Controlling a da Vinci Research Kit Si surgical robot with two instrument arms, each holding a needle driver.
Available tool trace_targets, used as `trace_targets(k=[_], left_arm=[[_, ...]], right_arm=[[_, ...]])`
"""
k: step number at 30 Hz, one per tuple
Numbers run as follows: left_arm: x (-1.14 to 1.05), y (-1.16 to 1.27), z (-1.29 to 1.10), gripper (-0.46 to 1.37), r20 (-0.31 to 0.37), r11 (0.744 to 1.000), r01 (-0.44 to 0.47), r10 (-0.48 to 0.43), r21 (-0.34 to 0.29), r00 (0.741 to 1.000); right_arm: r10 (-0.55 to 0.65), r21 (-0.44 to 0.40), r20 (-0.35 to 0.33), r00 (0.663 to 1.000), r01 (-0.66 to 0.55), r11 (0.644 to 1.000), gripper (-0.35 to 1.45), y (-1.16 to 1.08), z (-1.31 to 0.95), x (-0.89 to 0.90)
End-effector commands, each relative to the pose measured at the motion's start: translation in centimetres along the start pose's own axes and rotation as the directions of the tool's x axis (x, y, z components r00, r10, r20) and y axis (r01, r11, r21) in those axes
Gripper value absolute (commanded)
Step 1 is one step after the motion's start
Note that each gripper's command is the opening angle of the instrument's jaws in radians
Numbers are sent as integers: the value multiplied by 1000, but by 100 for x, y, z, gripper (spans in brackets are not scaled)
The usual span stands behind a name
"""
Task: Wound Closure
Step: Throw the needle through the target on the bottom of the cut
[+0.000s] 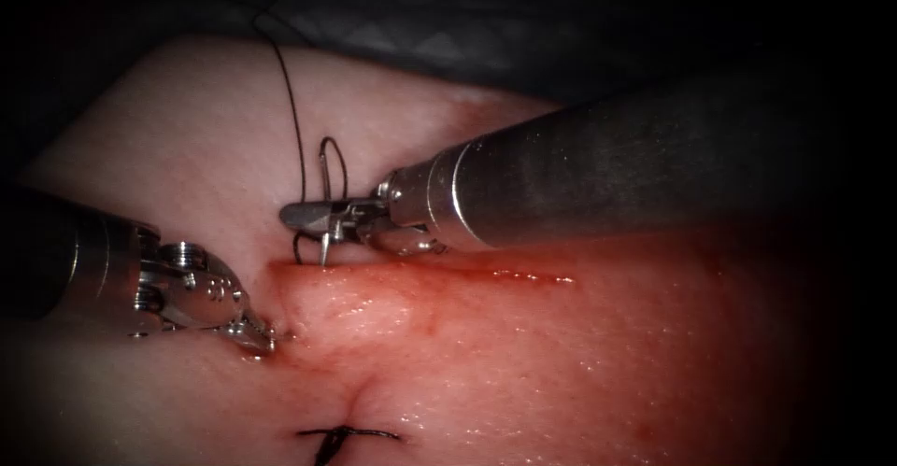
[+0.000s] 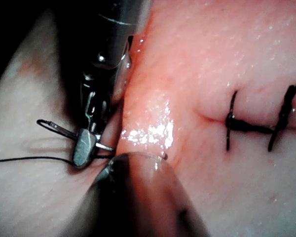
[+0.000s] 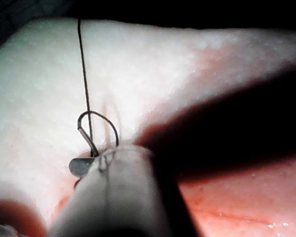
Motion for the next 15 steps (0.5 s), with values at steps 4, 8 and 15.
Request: trace_targets(k=[4,8,15], left_arm=[[0,0,0,-25,0,1000,0,0,-3,1000],[0,0,0,-22,0,1000,0,0,-3,1000],[0,-2,0,-14,3,1000,-2,2,-3,1000]], right_arm=[[9,-17,15,1000,-9,1000,-35,11,1,-18],[11,-20,27,1000,-10,1000,-35,17,3,-30],[8,-33,45,999,-6,999,-35,24,4,-51]])
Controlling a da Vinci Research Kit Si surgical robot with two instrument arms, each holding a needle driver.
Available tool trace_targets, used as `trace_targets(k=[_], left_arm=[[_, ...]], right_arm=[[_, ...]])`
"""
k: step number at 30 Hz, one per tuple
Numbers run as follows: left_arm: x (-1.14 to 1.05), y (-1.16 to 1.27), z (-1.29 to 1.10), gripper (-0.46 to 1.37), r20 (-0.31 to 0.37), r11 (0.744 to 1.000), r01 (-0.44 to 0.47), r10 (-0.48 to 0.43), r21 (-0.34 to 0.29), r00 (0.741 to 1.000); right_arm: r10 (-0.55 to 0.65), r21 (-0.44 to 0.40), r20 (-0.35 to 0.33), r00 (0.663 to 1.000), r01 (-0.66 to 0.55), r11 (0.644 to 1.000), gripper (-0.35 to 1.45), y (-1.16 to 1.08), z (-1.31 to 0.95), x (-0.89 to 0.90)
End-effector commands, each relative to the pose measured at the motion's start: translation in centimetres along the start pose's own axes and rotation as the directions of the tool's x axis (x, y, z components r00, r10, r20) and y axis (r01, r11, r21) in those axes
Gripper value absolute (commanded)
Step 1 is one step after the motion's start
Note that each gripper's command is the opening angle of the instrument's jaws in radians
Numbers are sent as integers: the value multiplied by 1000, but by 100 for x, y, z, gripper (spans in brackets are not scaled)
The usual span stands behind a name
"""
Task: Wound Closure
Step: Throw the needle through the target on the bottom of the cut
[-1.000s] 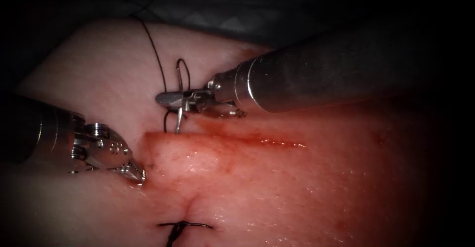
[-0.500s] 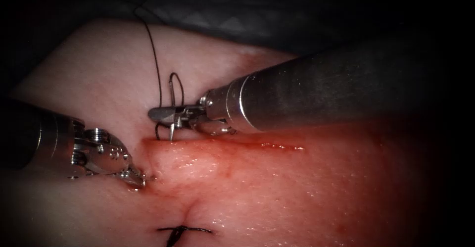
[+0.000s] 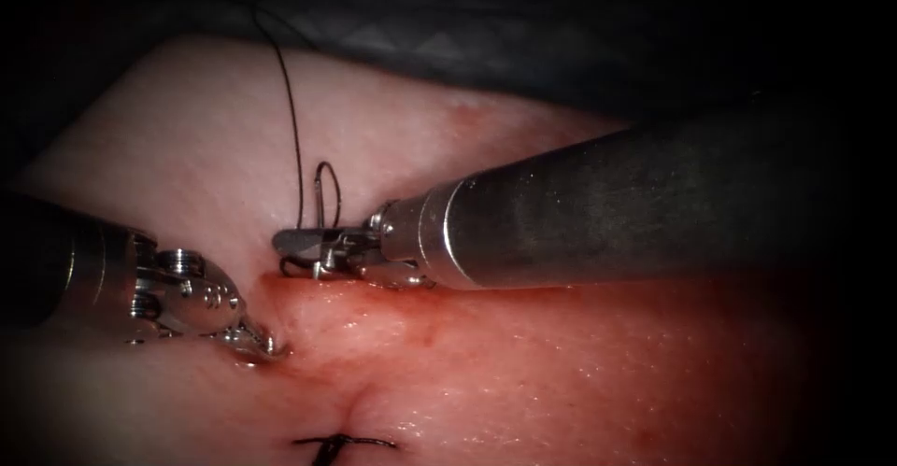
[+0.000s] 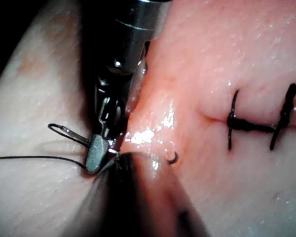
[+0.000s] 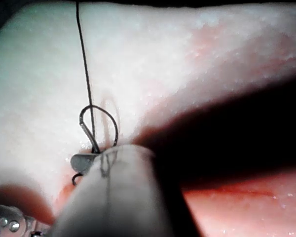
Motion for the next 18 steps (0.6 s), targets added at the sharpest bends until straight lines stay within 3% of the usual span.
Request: trace_targets(k=[1,11,18], left_arm=[[0,-1,0,-14,1,1000,0,0,2,1000],[0,-4,0,-6,2,1000,3,-3,1,1000],[0,-4,0,-6,2,1000,3,-3,1,1000]], right_arm=[[-2,-9,5,1000,2,1000,-35,0,-1,-3],[-27,-48,68,997,30,998,-35,4,-3,-20],[-58,-69,83,995,64,996,-35,7,0,-20]])
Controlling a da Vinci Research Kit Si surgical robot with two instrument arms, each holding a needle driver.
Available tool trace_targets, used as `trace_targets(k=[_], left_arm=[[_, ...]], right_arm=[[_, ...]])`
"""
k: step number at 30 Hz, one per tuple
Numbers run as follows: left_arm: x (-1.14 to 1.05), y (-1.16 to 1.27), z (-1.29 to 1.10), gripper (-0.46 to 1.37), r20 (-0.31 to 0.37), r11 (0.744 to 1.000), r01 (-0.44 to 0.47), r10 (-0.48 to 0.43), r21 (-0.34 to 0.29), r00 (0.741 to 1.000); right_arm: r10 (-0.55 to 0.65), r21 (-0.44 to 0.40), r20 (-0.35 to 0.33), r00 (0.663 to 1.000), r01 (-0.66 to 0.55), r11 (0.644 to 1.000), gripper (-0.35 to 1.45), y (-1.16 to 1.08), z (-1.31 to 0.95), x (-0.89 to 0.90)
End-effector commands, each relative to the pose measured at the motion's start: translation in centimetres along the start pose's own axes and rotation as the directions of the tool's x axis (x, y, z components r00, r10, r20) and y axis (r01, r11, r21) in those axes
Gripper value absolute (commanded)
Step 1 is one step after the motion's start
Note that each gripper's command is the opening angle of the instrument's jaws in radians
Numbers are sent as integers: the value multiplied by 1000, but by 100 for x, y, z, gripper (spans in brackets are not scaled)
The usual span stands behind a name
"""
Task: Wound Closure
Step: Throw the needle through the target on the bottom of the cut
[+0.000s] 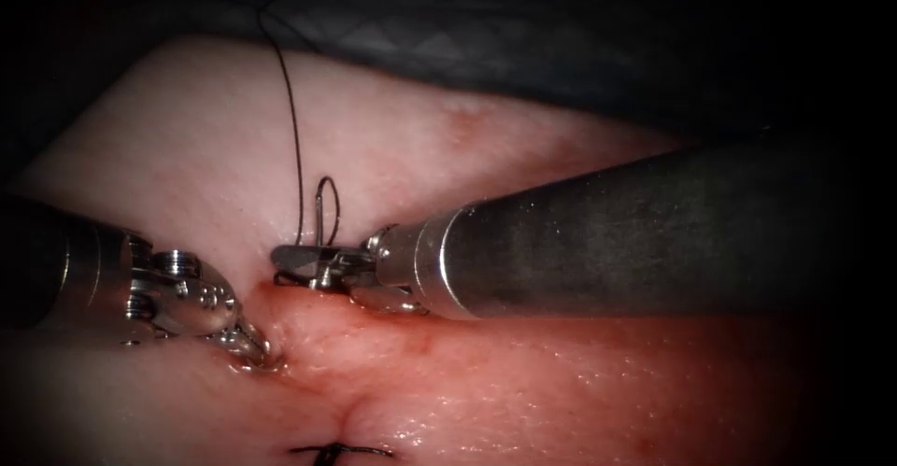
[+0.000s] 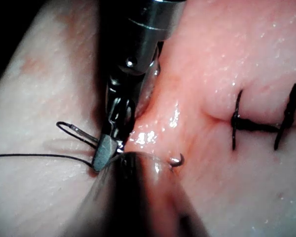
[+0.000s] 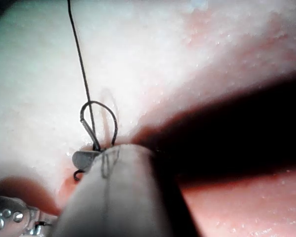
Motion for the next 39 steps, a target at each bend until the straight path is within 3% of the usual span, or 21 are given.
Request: trace_targets(k=[1,7,16,20,30,39], left_arm=[[0,0,0,-5,0,1000,0,0,3,1000],[0,-1,0,-6,0,1000,-6,6,3,1000],[0,-1,-1,-1,0,1000,-7,7,2,1000],[0,-1,-1,1,-1,1000,-13,13,2,1000],[2,-2,-3,8,-7,1000,-24,24,-5,1000],[3,-2,-3,9,-8,999,-35,35,-4,999]], right_arm=[[-3,-7,4,1000,3,1000,-35,2,1,0],[-128,-59,71,989,133,989,-35,8,2,-16],[-205,-122,147,968,223,967,-35,9,0,-45],[-211,-150,158,965,235,960,-35,11,2,-48],[-221,-149,259,940,265,952,-35,15,7,-62],[-230,-151,230,946,268,951,-35,15,3,-53]])
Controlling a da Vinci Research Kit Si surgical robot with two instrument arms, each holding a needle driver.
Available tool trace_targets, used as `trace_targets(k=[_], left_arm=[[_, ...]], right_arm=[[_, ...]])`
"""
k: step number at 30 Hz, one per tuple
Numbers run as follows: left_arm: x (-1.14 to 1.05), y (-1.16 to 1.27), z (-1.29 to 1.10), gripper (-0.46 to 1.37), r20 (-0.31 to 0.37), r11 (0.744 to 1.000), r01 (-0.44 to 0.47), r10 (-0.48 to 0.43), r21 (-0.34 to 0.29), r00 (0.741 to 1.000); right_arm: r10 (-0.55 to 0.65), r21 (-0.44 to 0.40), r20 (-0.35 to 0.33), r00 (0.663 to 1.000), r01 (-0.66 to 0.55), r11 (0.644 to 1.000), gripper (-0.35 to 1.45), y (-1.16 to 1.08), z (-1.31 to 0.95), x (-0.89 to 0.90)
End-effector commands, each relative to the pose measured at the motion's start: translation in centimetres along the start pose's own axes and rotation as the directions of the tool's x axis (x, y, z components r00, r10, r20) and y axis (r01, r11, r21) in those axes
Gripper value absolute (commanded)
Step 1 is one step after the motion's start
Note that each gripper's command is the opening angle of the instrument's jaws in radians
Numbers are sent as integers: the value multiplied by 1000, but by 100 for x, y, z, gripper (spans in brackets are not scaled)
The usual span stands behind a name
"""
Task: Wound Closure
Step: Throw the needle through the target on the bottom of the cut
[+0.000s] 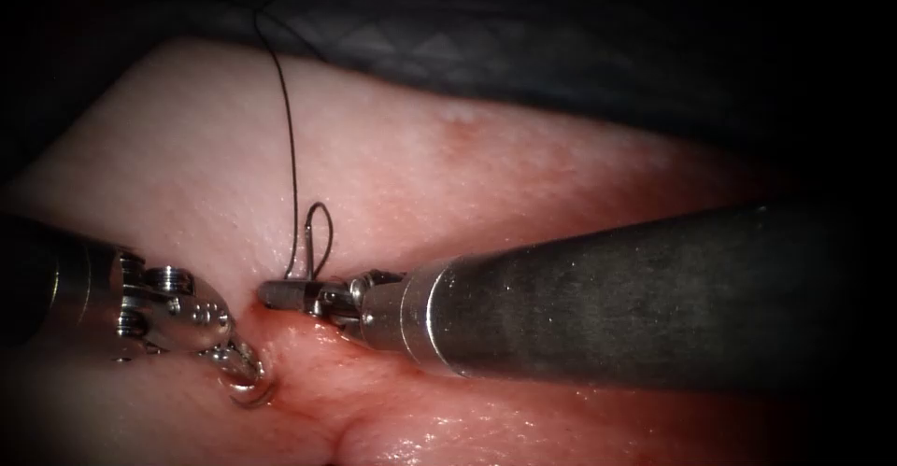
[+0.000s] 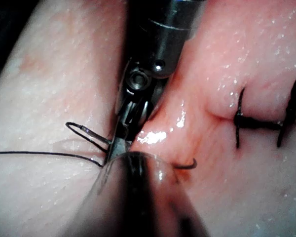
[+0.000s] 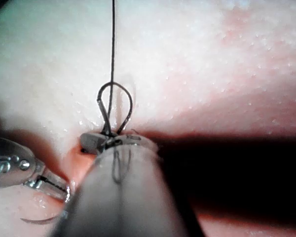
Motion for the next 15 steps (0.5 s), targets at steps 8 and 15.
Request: trace_targets(k=[8,15], left_arm=[[3,0,2,7,-1,1000,-3,3,9,1000],[5,0,2,6,-2,1000,-7,7,9,1000]], right_arm=[[2,-3,-23,1000,-2,1000,-35,1,0,1],[2,-4,-34,999,-2,1000,-35,2,-1,0]])
